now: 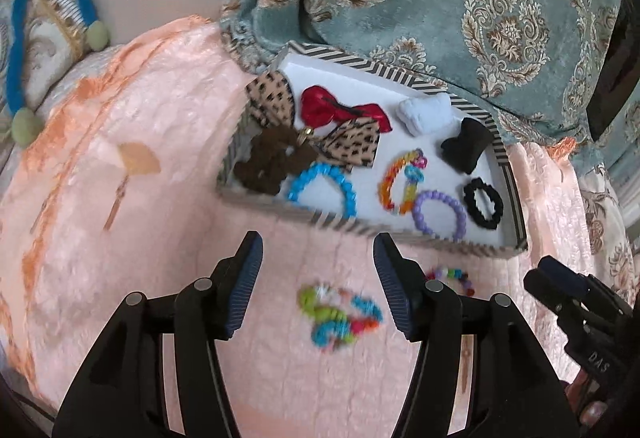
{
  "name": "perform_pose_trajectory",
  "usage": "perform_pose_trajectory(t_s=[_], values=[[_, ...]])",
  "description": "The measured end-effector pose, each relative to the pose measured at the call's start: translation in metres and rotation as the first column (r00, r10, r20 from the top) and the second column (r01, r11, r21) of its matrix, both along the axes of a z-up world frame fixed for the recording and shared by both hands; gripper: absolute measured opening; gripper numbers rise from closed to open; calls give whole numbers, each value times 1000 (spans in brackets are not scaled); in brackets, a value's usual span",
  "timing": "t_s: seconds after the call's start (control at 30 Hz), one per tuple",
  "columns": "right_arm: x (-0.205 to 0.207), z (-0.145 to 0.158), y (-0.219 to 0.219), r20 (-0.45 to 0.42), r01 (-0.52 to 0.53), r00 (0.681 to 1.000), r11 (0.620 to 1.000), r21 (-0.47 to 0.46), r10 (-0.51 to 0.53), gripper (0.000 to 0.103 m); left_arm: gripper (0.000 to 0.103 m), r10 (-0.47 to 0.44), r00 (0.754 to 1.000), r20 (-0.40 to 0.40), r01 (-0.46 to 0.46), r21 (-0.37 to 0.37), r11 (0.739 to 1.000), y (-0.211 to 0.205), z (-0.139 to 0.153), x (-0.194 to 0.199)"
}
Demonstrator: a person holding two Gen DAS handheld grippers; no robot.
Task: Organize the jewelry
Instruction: 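Withdraw both tools from the tray toward the remaining bracelets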
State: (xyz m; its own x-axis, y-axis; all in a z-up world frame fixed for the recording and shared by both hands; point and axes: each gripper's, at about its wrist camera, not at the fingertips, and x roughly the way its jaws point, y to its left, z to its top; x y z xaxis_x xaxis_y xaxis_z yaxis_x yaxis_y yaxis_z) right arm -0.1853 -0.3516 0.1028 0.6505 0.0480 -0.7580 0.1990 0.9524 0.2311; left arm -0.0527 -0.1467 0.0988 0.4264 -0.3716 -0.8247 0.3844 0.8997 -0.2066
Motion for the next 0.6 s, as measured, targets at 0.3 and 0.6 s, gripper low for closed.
perform_pose_trajectory(t_s=[0.3, 0.6], values=[[-26, -6, -3, 15, 40, 999, 998, -54, -40, 59, 58, 49, 999, 6, -49, 18, 999, 30, -14, -23], [-35, -27, -1, -40, 39, 998, 999, -30, -40, 59, 58, 16, 999, -34, -16, 5, 1000, 36, -26, -26]])
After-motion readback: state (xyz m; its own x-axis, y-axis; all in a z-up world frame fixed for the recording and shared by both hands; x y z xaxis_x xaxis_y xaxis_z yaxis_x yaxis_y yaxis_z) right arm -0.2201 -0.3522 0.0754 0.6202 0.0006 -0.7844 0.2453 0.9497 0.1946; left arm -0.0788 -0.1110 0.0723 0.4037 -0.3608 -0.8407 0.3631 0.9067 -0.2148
